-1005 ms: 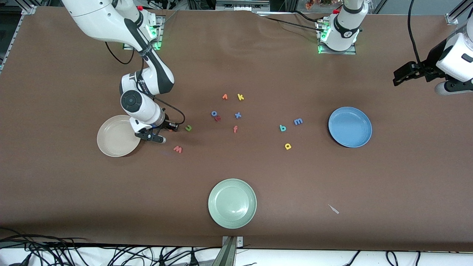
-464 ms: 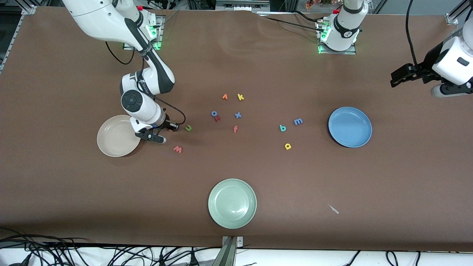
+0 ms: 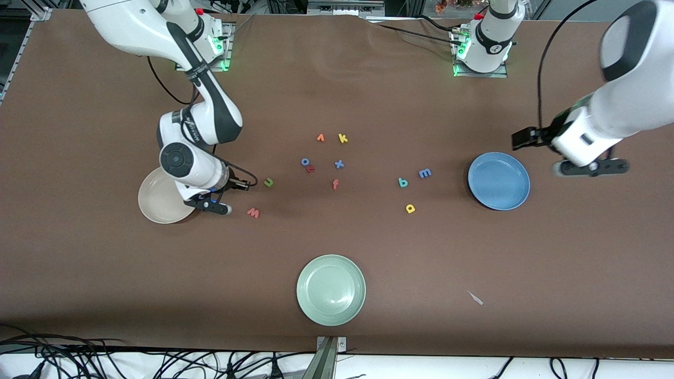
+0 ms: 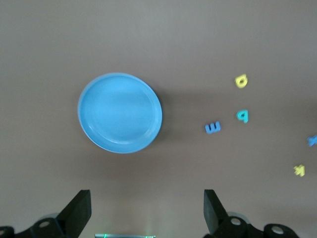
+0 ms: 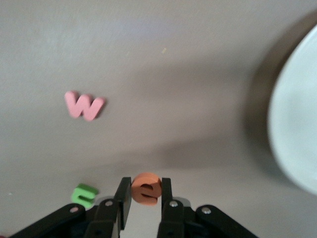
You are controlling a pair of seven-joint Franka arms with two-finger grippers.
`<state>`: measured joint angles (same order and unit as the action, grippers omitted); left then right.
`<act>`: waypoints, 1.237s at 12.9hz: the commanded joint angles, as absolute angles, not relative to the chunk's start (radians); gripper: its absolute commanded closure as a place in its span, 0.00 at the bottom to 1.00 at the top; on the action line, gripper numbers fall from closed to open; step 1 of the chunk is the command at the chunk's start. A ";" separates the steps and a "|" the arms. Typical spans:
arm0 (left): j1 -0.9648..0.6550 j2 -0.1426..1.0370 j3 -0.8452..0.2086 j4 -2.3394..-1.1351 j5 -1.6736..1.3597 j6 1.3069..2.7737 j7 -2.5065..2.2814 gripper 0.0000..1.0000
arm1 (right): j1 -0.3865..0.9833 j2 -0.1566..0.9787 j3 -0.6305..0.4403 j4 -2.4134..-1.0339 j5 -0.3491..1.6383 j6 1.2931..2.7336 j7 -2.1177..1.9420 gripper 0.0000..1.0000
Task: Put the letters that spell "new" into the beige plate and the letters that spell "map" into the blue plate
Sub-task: 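Release the e onto the white plate while the left gripper grasps the m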
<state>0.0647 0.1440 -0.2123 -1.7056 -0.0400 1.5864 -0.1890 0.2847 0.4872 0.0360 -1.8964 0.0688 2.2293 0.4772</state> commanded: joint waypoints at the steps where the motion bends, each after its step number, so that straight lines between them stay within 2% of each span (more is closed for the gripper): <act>1: 0.066 0.150 -0.204 -1.775 -0.035 1.604 -0.161 0.00 | 0.272 0.488 -0.030 -1.882 0.061 2.178 0.297 0.81; 2: 0.066 0.164 -0.203 -1.795 -0.035 1.636 -0.161 0.00 | 0.272 0.485 -0.064 -1.884 0.061 2.163 0.226 0.81; 6: 0.048 0.181 -0.206 -1.980 -0.051 1.964 -0.192 0.00 | 0.272 0.483 -0.170 -1.887 0.061 2.120 0.016 0.81; 8: 0.000 0.216 -0.206 -2.034 -0.051 2.107 -0.231 0.00 | 0.264 0.491 -0.192 -1.893 0.061 2.120 -0.023 0.76; 9: -0.021 0.238 -0.207 -2.054 -0.051 2.162 -0.262 0.00 | 0.258 0.494 -0.193 -1.893 0.066 2.120 -0.011 0.41; 10: -0.037 0.253 -0.207 -2.071 -0.051 2.207 -0.291 0.00 | 0.256 0.494 -0.193 -1.890 0.071 2.120 -0.005 0.00; 14: -0.093 0.311 -0.209 -2.117 -0.051 2.336 -0.302 0.00 | 0.271 0.489 -0.184 -1.849 0.087 2.106 -0.009 0.00; 16: -0.123 0.347 -0.210 -2.152 -0.051 2.416 -0.302 0.00 | 0.279 0.494 -0.135 -1.819 0.091 2.106 -0.008 0.00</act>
<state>-0.0949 0.3216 -0.2131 -2.1230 -0.0399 2.3500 -0.2961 0.2698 0.4905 -0.1699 -1.8580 0.0745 2.1313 0.0033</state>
